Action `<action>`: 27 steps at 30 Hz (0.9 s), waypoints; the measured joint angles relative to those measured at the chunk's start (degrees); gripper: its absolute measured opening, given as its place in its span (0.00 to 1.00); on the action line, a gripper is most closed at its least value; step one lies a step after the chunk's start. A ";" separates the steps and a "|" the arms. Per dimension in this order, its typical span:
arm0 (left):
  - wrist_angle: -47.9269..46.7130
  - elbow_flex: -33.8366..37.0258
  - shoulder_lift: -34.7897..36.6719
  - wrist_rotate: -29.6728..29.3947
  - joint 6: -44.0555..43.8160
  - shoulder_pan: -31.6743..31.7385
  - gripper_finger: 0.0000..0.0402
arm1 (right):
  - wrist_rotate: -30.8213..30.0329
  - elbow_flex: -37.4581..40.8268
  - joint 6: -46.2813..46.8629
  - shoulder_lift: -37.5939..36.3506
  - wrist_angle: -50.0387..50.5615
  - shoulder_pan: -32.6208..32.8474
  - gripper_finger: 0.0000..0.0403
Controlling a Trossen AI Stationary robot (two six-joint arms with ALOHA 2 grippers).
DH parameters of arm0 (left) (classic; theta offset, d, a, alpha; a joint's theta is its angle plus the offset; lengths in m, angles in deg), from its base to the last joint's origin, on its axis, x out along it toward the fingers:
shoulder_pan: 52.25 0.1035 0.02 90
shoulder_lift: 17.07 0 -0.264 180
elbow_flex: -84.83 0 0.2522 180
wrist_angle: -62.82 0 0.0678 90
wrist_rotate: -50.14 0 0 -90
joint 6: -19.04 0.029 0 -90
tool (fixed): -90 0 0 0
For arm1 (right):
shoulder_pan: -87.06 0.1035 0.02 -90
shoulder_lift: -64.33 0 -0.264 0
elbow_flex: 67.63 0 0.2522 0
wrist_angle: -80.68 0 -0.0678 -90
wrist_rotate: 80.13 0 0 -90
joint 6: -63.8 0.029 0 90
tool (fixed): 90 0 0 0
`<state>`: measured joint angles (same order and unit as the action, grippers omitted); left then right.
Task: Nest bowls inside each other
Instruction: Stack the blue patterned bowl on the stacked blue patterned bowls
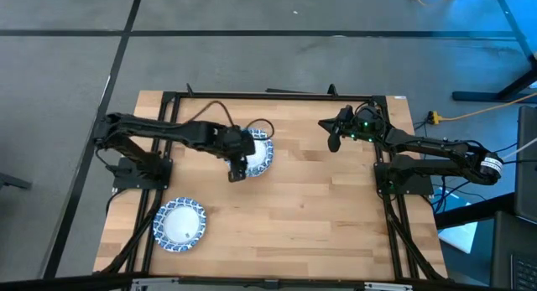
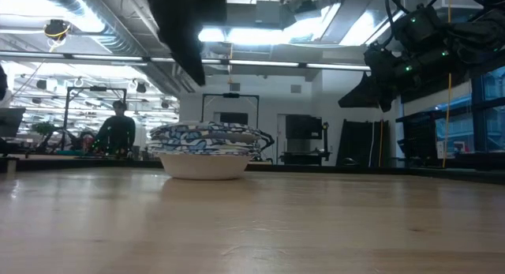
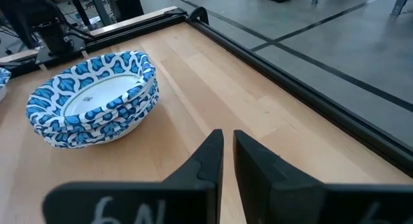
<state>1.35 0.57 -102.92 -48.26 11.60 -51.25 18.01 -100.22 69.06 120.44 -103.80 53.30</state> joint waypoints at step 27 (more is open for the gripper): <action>-30.88 4.78 14.65 1.56 -17.77 -9.06 0.43 | -0.55 -0.02 -1.40 0.00 -0.31 0.01 0.09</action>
<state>-29.54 5.35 -88.27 -46.70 -6.17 -60.31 17.47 -100.24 67.66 120.44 -104.11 53.32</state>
